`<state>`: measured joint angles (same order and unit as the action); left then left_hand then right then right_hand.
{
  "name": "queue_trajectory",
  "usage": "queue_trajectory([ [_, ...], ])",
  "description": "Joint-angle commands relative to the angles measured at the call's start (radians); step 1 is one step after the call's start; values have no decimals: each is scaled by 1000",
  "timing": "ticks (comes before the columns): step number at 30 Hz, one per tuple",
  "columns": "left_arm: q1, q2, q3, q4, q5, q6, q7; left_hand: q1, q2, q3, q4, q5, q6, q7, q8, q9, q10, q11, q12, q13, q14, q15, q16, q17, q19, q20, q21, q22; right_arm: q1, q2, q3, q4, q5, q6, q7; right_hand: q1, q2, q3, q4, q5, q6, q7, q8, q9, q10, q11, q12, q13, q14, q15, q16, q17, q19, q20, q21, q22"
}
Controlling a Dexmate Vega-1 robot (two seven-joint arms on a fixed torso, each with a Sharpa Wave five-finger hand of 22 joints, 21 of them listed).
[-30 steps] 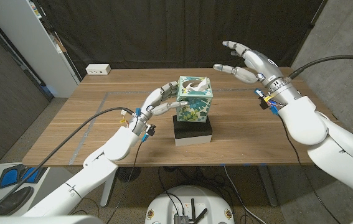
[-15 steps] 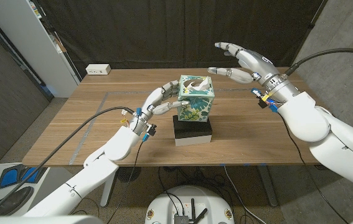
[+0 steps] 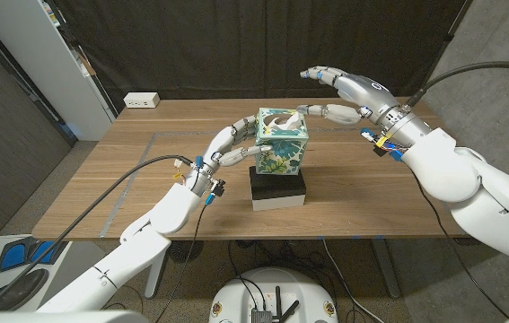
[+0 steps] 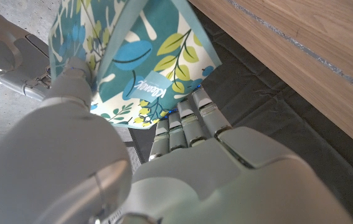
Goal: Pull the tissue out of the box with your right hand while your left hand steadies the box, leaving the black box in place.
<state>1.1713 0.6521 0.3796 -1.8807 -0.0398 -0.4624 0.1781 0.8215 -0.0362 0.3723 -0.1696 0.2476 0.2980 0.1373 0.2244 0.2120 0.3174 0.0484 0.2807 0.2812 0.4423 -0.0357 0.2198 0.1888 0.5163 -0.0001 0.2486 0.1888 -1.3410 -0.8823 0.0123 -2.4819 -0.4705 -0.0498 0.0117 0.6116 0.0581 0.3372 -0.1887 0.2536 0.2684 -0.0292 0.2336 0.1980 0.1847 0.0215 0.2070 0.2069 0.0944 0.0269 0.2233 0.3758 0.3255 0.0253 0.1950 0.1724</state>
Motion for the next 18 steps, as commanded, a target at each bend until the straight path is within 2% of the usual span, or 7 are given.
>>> queue_trajectory([
  [1, 12, 1, -10, -13, 13, 4, 10, 63, 77, 2, 5, 8, 13, 3, 7, 2, 7, -8, 0, 3, 1, -8, -5, 1, 11, -13, 4, 3, 22, -38, -12, -42, -63, -51, 77, 49, -1, 19, -1, 11, 23, -22, 13, 5, -5, -15, -4, 4, -14, -9, -6, 0, -1, -6, -1, 0],
  [6, 13, -1, -12, -12, 9, 2, 11, 63, 79, 4, 5, 8, 14, 3, 7, 2, 8, -8, -1, 4, 0, -8, -6, 1, 11, -13, 3, 3, 33, -53, -13, -56, -64, -66, 115, 108, -1, 40, -2, 21, 53, -53, 22, 7, -23, -38, -7, 5, -28, -9, -9, -4, -2, -12, -2, -1],
  [8, 13, -3, -12, -10, 2, -3, 10, 62, 79, 4, 6, 8, 14, 3, 6, 2, 7, -7, -2, 4, 0, -8, -6, 1, 10, -13, 3, 3, 35, -56, -12, -57, -64, -63, 121, 137, 0, 50, -1, 25, 80, -79, 30, 9, -29, -44, -7, 5, -33, -11, -9, -6, -2, -16, -2, -1],
  [10, 14, -3, -13, -10, 8, -4, 13, 62, 79, 4, 5, 8, 14, 3, 6, 2, 8, -7, -2, 4, 1, -9, -6, 1, 11, -13, 3, 3, 42, -60, -16, -58, -68, -65, 126, 160, -1, 57, 1, 28, 106, -83, 38, 11, -38, -46, -8, 5, -38, -14, -9, -7, -1, -19, -2, -1],
  [12, 13, -5, -12, -8, 4, -4, 11, 62, 80, 5, 6, 9, 14, 2, 6, 2, 8, -7, -2, 4, 1, -9, -7, 1, 11, -13, 3, 3, 47, -63, -19, -60, -68, -73, 138, 178, -2, 61, 3, 30, 136, -98, 47, 12, -40, -48, -7, 5, -43, -15, -9, -8, 0, -20, -1, -1],
  [14, 11, -6, -11, -5, 3, -5, 9, 62, 81, 5, 6, 9, 15, 2, 6, 2, 9, -7, -1, 4, 1, -8, -7, 1, 10, -13, 3, 3, 54, -70, -20, -59, -66, -71, 147, 185, -2, 63, 4, 31, 145, -96, 49, 12, -44, -48, -7, 5, -49, -13, -10, -9, 1, -20, -1, -1],
  [18, 8, -6, -10, -4, -1, -5, 5, 62, 83, 6, 6, 9, 15, 3, 6, 2, 9, -7, -2, 5, 1, -9, -7, 1, 11, -13, 3, 3, 65, -73, -22, -60, -55, -76, 162, 199, -3, 66, 5, 33, 160, -115, 52, 13, -53, -52, -9, 5, -56, -13, -11, -10, -5, -20, -4, -1],
])
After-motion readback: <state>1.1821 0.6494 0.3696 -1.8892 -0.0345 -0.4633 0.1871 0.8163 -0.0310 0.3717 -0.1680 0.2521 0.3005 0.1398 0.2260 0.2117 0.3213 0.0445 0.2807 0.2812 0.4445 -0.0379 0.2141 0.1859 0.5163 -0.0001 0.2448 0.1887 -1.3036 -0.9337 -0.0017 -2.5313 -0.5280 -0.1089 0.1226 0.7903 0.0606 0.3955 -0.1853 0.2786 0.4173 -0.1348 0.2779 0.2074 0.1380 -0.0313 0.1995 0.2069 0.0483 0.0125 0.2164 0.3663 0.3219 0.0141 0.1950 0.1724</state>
